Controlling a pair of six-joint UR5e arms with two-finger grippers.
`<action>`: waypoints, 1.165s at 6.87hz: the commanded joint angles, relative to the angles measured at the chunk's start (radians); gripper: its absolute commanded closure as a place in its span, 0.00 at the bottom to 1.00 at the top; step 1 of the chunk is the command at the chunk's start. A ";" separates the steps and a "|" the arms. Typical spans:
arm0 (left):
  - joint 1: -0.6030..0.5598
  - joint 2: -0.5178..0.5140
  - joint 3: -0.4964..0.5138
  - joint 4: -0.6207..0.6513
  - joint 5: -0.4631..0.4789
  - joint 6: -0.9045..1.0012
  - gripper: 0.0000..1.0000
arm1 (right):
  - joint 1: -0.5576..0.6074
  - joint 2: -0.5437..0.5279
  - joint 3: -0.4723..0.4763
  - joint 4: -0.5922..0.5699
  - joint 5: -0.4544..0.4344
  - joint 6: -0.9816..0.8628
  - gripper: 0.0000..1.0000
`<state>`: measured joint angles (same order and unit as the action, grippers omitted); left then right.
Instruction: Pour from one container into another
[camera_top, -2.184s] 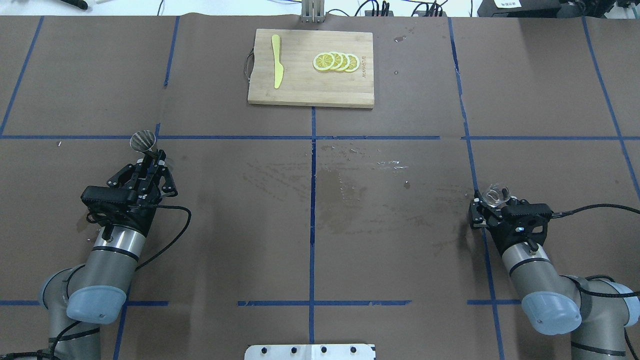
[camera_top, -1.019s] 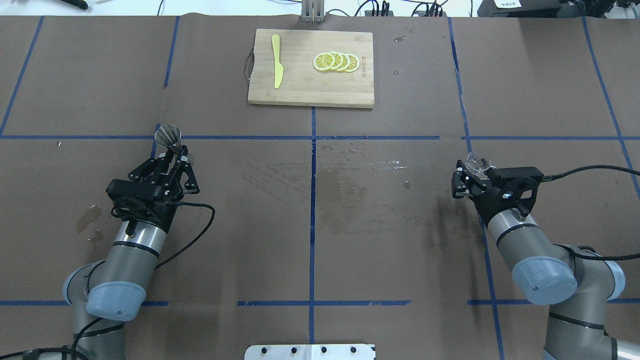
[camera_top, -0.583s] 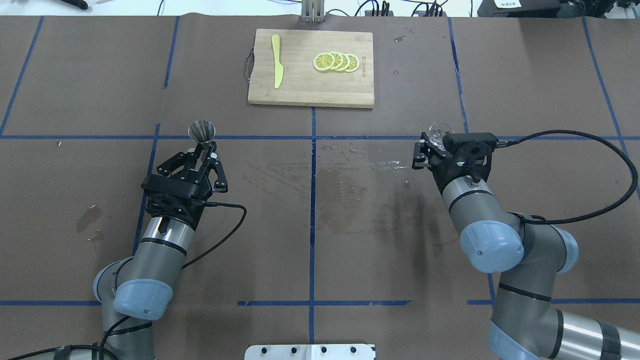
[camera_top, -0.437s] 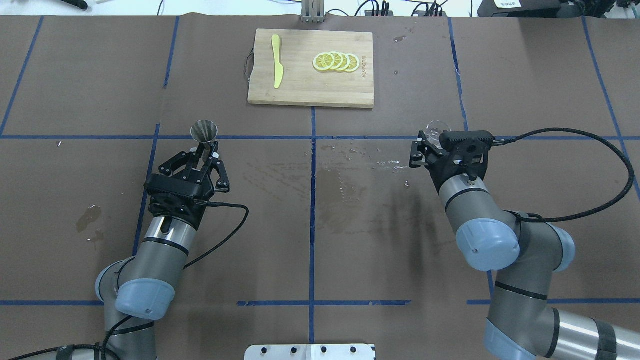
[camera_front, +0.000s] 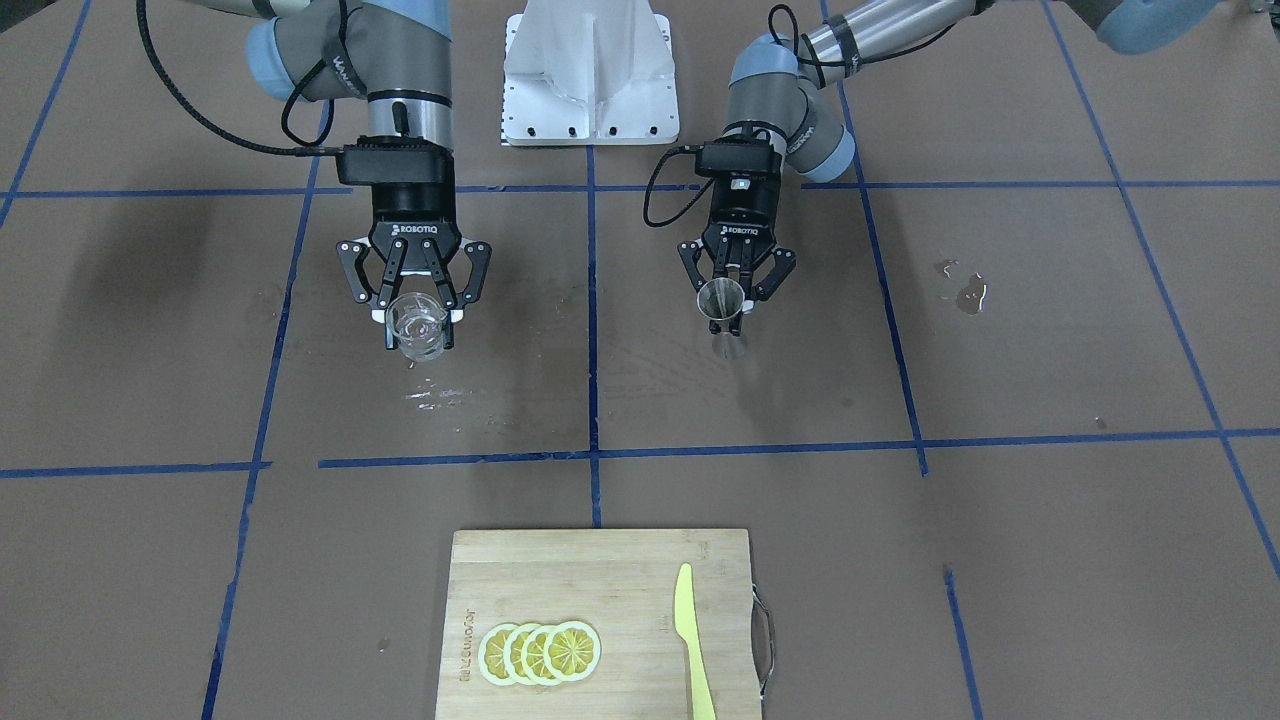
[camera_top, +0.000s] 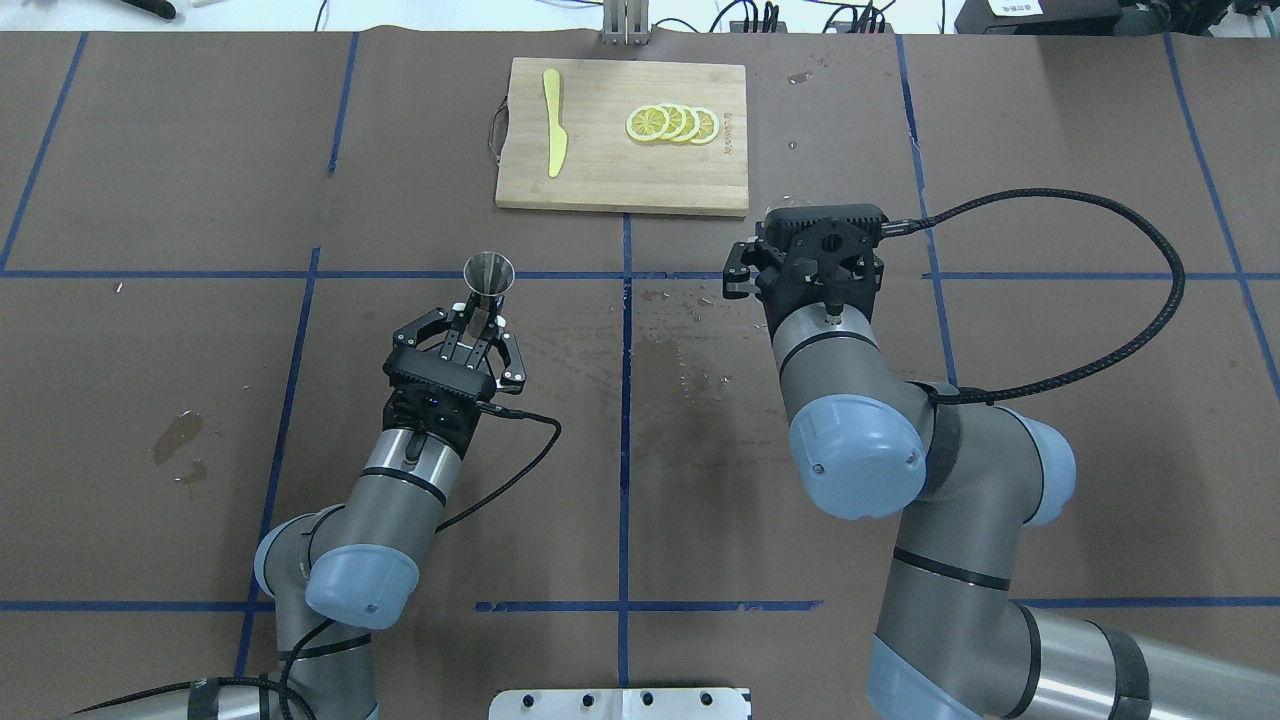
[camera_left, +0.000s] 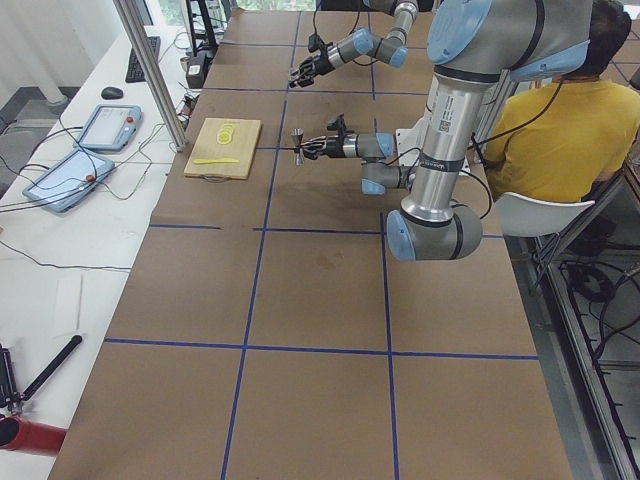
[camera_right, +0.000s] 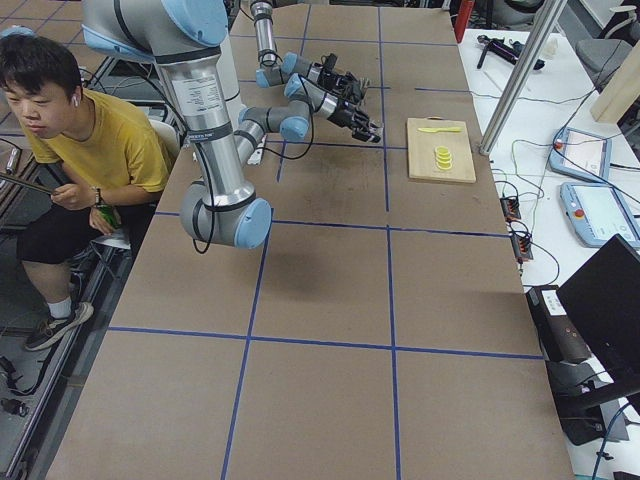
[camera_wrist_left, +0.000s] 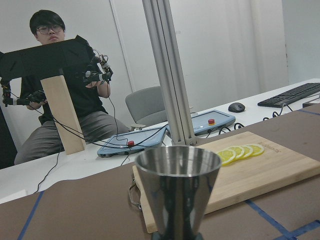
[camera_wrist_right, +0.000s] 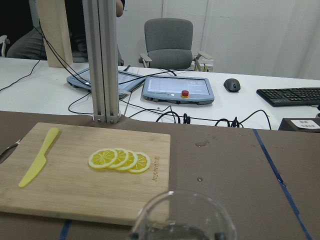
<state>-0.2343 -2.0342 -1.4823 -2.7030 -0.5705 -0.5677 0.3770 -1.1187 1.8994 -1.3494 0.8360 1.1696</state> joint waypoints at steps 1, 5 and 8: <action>-0.007 -0.046 0.004 0.051 -0.034 0.002 1.00 | -0.018 0.069 0.015 -0.111 -0.001 -0.001 0.79; -0.010 -0.156 0.081 0.138 -0.075 0.000 1.00 | -0.030 0.171 -0.009 -0.237 -0.001 -0.100 0.80; -0.004 -0.201 0.115 0.140 -0.075 0.000 1.00 | -0.023 0.217 -0.068 -0.238 -0.003 -0.146 0.81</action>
<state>-0.2409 -2.2217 -1.3746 -2.5658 -0.6457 -0.5675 0.3494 -0.9135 1.8470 -1.5869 0.8341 1.0567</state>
